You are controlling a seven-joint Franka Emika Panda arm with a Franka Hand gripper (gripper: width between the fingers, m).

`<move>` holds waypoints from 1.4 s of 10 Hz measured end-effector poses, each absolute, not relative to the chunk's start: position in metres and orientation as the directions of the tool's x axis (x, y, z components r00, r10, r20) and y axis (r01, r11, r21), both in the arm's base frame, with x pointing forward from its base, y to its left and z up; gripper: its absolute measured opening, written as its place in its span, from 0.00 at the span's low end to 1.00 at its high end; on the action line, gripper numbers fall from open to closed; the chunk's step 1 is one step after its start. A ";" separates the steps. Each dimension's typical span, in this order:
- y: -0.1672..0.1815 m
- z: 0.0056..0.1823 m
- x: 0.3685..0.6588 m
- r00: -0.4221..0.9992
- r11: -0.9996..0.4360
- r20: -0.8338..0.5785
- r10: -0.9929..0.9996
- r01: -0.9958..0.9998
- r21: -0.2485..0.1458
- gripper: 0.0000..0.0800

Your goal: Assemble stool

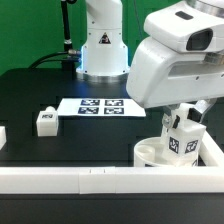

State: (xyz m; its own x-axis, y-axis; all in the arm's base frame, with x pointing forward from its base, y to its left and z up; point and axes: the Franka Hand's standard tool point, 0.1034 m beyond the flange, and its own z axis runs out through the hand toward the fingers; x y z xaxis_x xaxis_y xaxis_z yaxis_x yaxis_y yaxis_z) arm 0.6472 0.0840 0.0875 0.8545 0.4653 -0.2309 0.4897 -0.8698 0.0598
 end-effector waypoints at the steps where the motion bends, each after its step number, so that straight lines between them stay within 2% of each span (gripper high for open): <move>1: 0.084 0.087 0.647 0.855 -0.870 -0.231 0.465 0.490 0.060 0.41; 6: 0.082 0.087 0.649 0.893 -0.906 -0.220 0.392 0.417 0.078 0.41; 10: 0.087 0.088 0.649 0.984 -0.987 -0.159 -0.081 -0.057 0.152 0.41; 12: 0.090 0.089 0.649 0.964 -0.962 -0.129 -0.232 -0.208 0.174 0.41; 14: 0.085 0.089 0.654 0.937 -0.931 -0.090 -0.338 -0.319 0.180 0.41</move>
Offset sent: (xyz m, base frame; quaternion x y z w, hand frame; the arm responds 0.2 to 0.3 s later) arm 0.0000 0.0000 0.0000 0.0000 0.0000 0.0650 0.9979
